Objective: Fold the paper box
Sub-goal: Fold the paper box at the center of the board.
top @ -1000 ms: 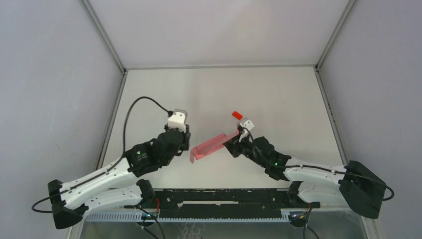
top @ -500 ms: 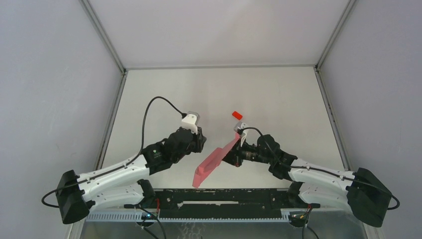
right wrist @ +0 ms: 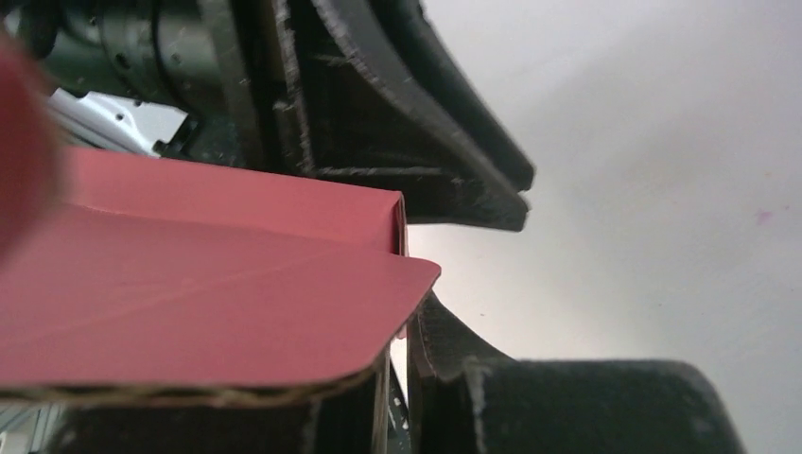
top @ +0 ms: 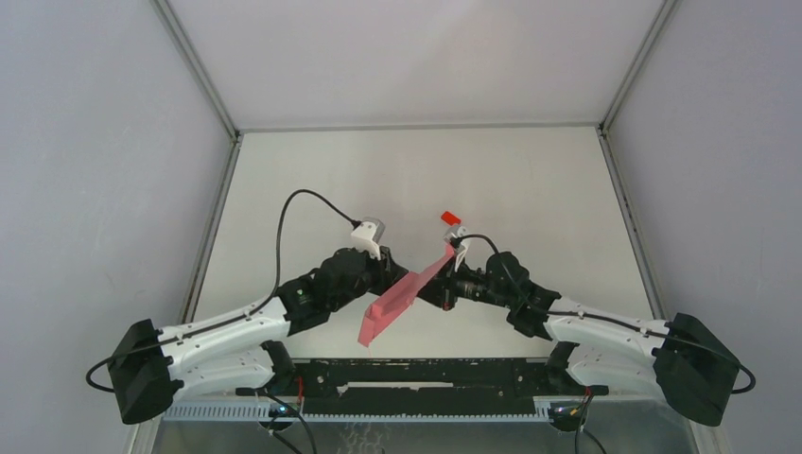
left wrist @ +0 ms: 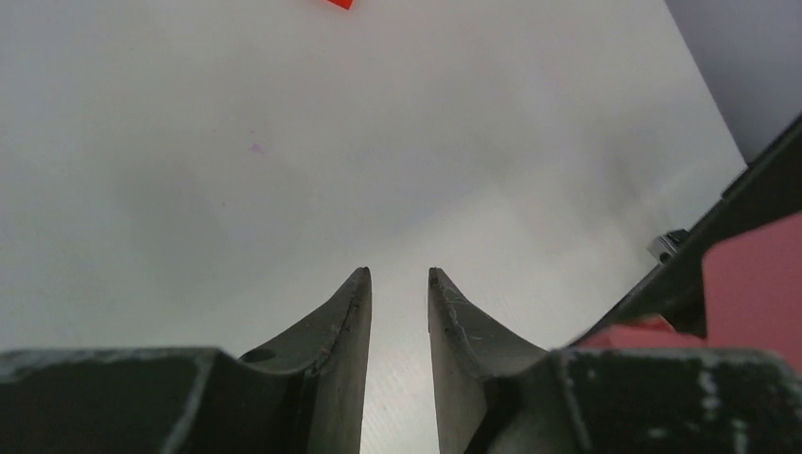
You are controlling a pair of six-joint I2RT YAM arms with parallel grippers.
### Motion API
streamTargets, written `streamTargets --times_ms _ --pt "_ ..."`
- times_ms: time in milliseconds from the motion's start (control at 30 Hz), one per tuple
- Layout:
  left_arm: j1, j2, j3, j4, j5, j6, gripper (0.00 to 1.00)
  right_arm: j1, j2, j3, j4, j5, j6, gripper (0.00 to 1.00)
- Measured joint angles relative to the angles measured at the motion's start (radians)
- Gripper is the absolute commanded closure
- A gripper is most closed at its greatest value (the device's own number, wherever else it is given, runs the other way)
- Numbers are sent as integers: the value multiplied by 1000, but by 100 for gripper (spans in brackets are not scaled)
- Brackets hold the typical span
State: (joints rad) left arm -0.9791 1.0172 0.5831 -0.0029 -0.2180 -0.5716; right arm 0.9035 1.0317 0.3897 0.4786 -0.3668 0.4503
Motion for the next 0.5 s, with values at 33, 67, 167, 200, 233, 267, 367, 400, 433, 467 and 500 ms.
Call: streamTargets --times_ms 33,67,167,200,233,267,367,400,433,467,500 --pt "0 -11 -10 5 12 -8 68 0 5 4 -4 16 -1 92" --pt "0 -24 -20 10 20 -16 68 0 10 9 -6 26 -2 92" --pt "2 -55 -37 24 40 -36 69 2 40 34 -15 60 -3 92" --pt "3 -65 -40 27 43 -42 70 3 49 43 -23 72 -4 92" --pt "5 -77 -45 31 47 -50 70 6 61 54 -31 88 -6 93" --pt "5 -87 -48 32 48 -53 70 9 73 67 -42 105 -10 93" --pt "14 -109 -48 30 40 -57 70 21 99 100 -83 153 -21 93" --pt "16 -113 -48 29 37 -57 70 26 104 109 -94 168 -23 93" --pt "19 -113 -48 27 34 -57 70 31 107 115 -103 181 -25 93" --pt "20 -113 -48 24 31 -57 70 37 112 123 -117 200 -26 93" --pt "21 -113 -48 22 30 -57 70 42 116 130 -128 214 -27 93"
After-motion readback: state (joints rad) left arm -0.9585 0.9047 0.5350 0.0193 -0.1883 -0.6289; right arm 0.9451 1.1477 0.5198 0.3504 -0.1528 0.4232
